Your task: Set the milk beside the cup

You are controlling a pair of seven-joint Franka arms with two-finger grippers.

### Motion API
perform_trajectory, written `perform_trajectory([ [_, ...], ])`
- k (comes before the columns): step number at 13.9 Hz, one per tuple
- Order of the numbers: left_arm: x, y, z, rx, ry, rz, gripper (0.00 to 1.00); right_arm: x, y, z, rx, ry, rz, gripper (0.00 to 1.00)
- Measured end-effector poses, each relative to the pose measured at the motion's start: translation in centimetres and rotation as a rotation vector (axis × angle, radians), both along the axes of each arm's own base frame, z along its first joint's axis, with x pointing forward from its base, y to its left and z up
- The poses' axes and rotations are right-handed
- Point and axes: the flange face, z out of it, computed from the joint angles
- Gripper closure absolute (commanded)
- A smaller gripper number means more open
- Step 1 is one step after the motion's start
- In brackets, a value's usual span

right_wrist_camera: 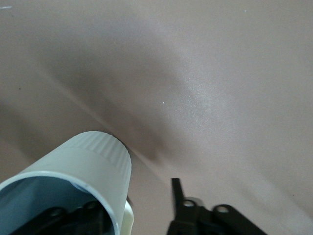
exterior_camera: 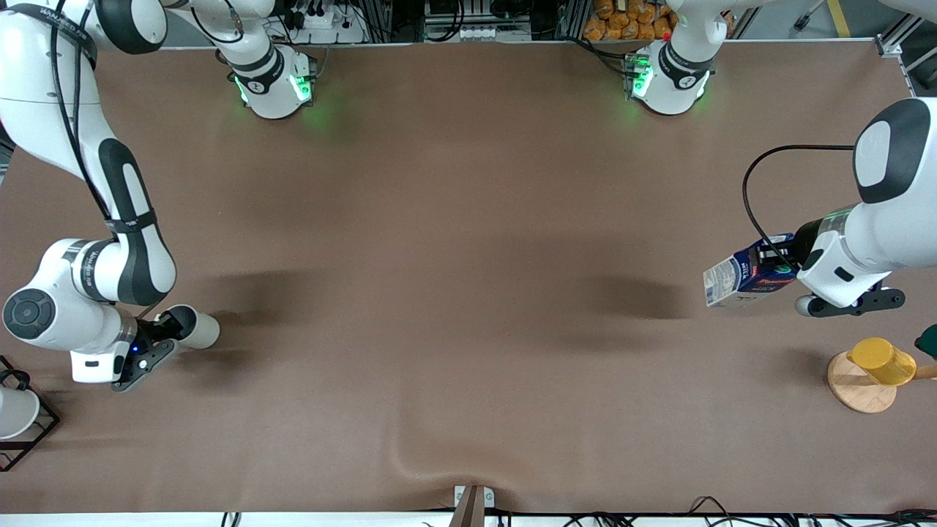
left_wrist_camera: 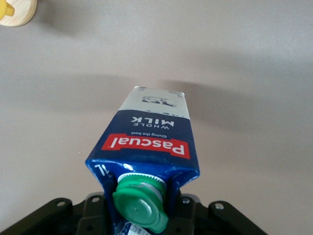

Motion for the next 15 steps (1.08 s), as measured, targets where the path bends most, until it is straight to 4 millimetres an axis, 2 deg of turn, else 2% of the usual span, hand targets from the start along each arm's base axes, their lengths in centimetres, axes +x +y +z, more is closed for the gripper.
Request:
perform_trajectory([
  [4, 0.0, 0.0, -0.1, 0.000, 0.003, 0.000, 0.60, -0.1, 0.2, 0.8, 0.003, 0.035, -0.009, 1.00],
  [6, 0.0, -0.1, -0.3, 0.000, 0.006, -0.001, 0.60, -0.3, 0.6, 2.3, 0.010, 0.073, -0.020, 1.00],
  [8, 0.1, -0.1, -0.5, -0.001, 0.010, -0.002, 0.60, -0.1, 2.2, 4.4, 0.030, 0.073, -0.048, 1.00],
  [10, 0.1, -0.1, -0.6, -0.001, 0.013, -0.001, 0.60, -0.3, 6.8, 6.7, 0.037, 0.106, -0.109, 1.00],
  [12, 0.1, 0.0, -0.7, 0.000, 0.014, 0.000, 0.60, -0.5, 13.0, 8.4, 0.030, 0.108, -0.120, 1.00],
  [14, 0.1, -0.1, -0.7, -0.001, 0.014, -0.003, 0.60, -0.9, 18.8, 8.9, 0.026, 0.100, -0.072, 1.00],
  [15, 0.0, -0.5, -0.6, -0.002, 0.014, -0.009, 0.60, -1.2, 21.1, 8.8, 0.023, 0.103, -0.046, 1.00],
])
